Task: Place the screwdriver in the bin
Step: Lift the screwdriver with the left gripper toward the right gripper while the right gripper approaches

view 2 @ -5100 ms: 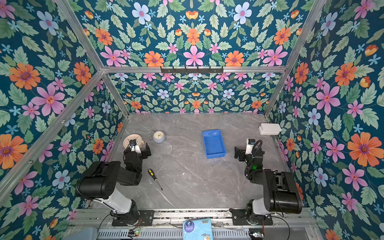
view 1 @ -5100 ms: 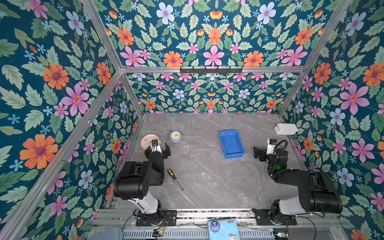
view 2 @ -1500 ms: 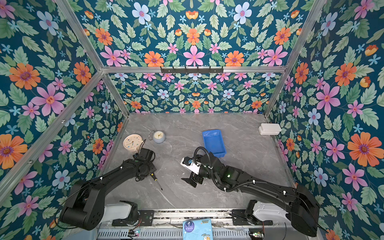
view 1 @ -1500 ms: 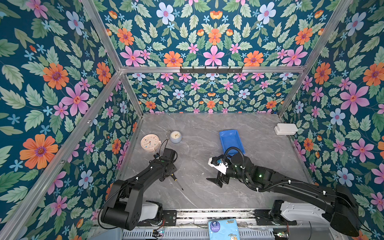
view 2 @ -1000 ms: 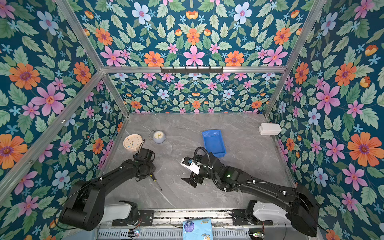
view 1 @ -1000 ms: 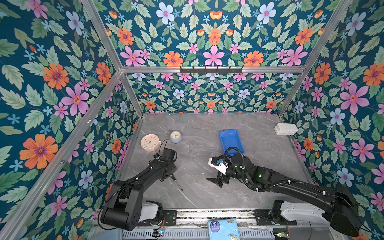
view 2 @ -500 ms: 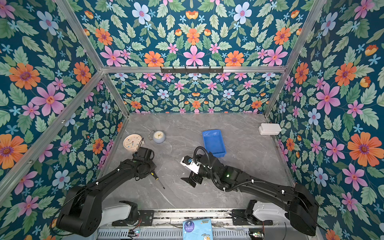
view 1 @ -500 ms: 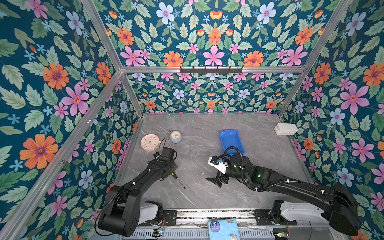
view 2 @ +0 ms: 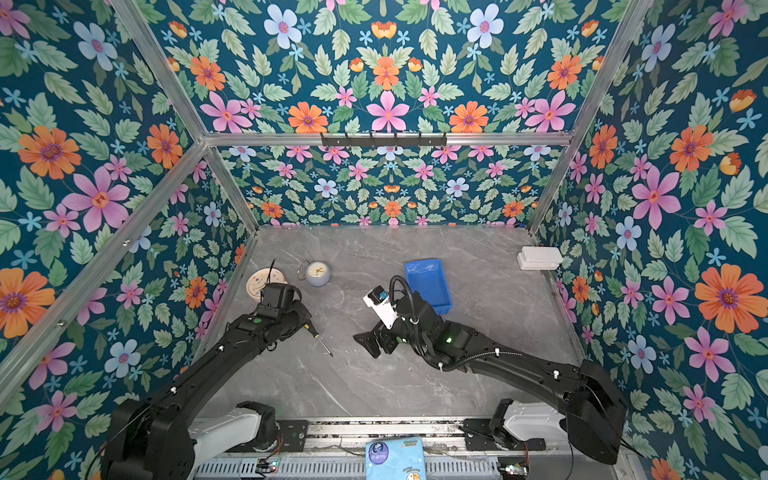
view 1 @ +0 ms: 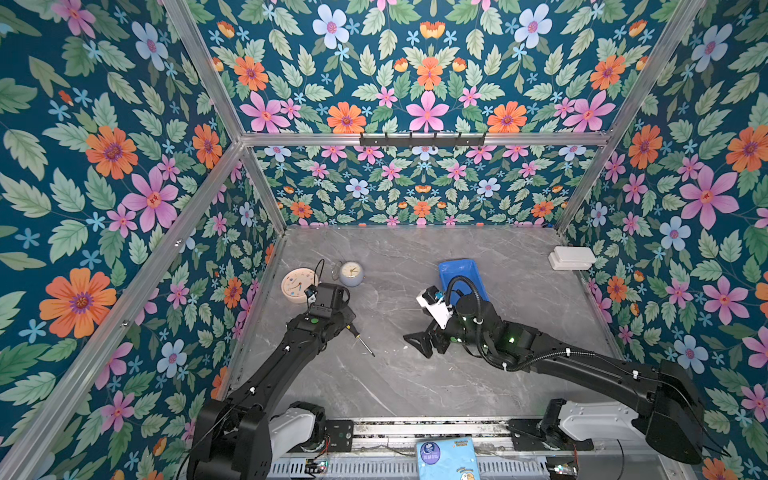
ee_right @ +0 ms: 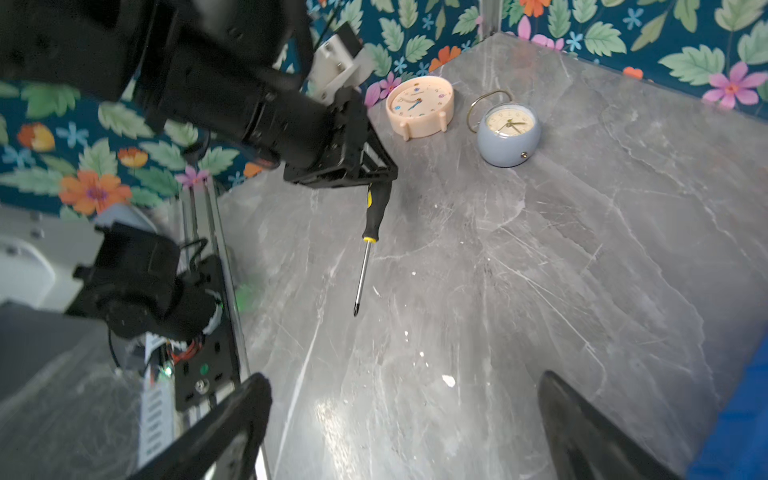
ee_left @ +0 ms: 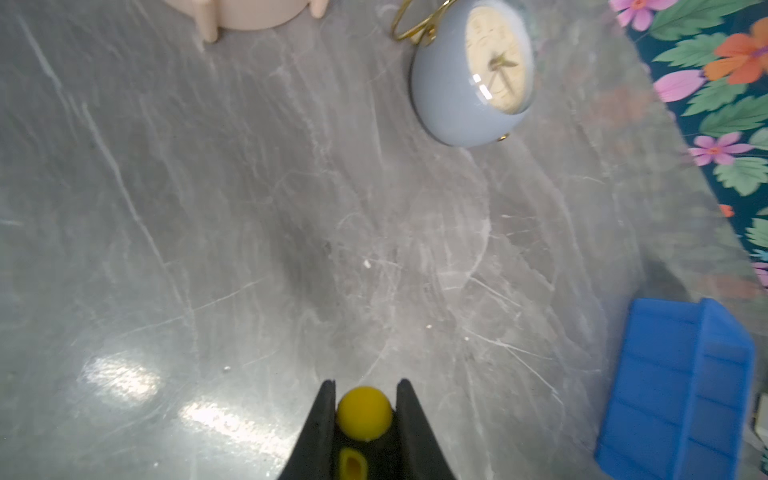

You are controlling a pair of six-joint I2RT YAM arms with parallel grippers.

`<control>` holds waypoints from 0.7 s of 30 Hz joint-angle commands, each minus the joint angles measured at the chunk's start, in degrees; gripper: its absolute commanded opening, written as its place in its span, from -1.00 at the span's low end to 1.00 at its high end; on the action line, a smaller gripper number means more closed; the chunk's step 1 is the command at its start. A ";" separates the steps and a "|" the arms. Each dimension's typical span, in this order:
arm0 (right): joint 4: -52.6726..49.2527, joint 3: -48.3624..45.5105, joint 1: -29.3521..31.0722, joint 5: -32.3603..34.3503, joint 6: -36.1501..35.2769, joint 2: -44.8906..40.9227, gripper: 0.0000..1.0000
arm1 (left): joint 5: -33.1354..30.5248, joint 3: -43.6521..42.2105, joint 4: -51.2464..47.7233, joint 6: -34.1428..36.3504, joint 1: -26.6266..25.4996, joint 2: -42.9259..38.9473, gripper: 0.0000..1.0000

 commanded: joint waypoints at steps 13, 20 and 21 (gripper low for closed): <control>-4.32 10.26 -4.40 -11.83 15.01 9.44 0.98 | 16.18 -5.49 31.33 -1.74 -1.42 -4.87 -0.76; -0.37 10.14 -5.53 -16.44 17.40 12.00 0.81 | 28.37 -7.66 42.81 -3.86 -1.79 -2.36 -0.75; -0.27 10.31 -5.59 -16.72 17.43 12.44 0.76 | 29.91 -7.67 43.91 -4.50 -1.95 -1.85 -0.75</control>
